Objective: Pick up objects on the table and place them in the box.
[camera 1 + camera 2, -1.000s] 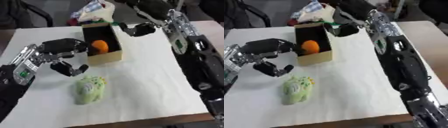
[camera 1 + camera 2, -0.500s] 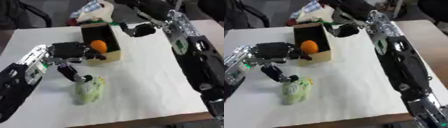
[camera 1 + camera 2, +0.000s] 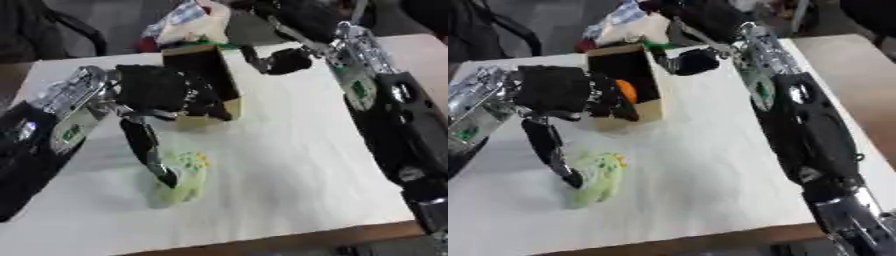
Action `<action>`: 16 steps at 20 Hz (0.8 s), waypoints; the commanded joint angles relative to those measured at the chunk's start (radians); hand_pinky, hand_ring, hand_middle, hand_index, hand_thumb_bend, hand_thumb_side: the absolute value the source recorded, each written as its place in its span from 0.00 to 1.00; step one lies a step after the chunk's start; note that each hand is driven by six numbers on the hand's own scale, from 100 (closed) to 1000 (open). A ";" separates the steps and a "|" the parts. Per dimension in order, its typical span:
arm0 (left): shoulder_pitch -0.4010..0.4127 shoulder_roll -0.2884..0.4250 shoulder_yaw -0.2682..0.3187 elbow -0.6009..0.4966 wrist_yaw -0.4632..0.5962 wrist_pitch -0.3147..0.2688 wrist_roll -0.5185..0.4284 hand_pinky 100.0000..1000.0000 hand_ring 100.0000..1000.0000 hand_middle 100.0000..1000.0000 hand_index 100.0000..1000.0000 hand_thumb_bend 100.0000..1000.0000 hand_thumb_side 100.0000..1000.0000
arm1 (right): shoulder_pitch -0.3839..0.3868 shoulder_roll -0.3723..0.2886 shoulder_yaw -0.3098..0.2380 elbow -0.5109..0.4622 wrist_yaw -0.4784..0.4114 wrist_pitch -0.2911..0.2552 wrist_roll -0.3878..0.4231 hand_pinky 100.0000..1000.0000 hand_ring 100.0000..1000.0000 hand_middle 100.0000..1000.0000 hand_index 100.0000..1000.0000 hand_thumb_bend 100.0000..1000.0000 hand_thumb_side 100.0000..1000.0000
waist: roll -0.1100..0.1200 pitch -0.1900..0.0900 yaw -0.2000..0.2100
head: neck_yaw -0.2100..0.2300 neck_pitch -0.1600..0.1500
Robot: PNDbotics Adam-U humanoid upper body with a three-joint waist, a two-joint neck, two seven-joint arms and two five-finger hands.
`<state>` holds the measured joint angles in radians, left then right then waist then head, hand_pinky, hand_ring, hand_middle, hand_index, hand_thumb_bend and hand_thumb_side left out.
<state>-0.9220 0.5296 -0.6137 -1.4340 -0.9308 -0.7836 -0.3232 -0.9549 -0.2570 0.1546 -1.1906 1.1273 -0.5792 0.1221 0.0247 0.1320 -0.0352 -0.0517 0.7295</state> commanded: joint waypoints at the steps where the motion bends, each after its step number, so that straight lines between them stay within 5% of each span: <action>1: -0.003 0.039 0.002 -0.002 -0.049 -0.123 -0.103 0.84 0.83 0.80 1.00 0.79 0.80 | -0.015 -0.014 -0.004 -0.009 -0.009 0.001 0.001 0.81 0.75 0.84 0.99 0.00 0.56 | 0.002 -0.019 0.003 | -0.001 0.007; 16: 0.063 0.015 -0.054 0.120 -0.268 -0.123 0.001 0.83 0.81 0.79 1.00 0.71 0.90 | -0.011 -0.008 -0.003 -0.009 -0.013 0.003 0.001 0.81 0.75 0.84 0.99 0.00 0.57 | 0.007 -0.017 0.000 | -0.003 0.010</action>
<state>-0.8462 0.5361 -0.6717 -1.3159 -1.1805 -0.8405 -0.2663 -0.9493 -0.2561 0.1546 -1.1902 1.1246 -0.5790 0.1225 0.0316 0.1316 -0.0350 -0.0549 0.7370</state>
